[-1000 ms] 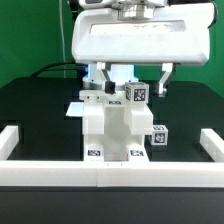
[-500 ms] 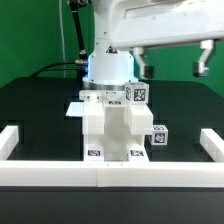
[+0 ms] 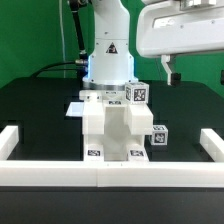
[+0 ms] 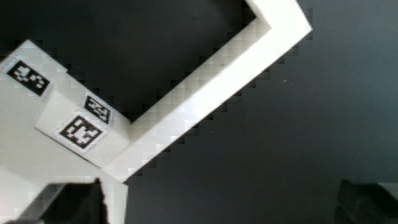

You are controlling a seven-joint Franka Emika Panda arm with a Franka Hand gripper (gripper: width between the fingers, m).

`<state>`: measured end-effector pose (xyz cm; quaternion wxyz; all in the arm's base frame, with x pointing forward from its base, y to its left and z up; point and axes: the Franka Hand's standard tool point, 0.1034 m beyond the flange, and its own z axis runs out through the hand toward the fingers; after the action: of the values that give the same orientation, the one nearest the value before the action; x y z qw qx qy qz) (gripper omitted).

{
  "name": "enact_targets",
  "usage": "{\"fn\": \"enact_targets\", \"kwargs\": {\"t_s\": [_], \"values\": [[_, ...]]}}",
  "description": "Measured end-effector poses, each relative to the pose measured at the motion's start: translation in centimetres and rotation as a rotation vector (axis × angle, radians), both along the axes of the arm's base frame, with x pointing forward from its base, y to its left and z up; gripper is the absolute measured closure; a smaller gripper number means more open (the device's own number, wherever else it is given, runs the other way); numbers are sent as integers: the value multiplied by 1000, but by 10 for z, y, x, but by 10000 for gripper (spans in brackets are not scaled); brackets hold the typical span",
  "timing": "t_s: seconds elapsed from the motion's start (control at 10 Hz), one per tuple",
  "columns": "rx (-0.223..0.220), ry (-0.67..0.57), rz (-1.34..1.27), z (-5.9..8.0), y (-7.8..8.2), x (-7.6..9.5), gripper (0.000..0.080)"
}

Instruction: Assemble chair

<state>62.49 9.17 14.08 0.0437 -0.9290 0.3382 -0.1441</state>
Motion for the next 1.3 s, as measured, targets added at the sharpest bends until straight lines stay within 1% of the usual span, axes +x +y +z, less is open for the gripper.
{"fn": "enact_targets", "kwargs": {"t_s": [0.1,0.2,0.3,0.4,0.5,0.6,0.7,1.3], "values": [[1,1,0,-1,2,-2,151],[21,-5,-33,-5,10,-11,151],[40,7,-44,-9,16,-25,151],[49,23,-52,-13,20,-36,151],[45,29,-48,-19,24,-44,151],[25,-1,-38,-27,31,-57,151],[21,8,-28,-30,33,-61,151],[14,8,-16,-31,31,-60,151]]}}
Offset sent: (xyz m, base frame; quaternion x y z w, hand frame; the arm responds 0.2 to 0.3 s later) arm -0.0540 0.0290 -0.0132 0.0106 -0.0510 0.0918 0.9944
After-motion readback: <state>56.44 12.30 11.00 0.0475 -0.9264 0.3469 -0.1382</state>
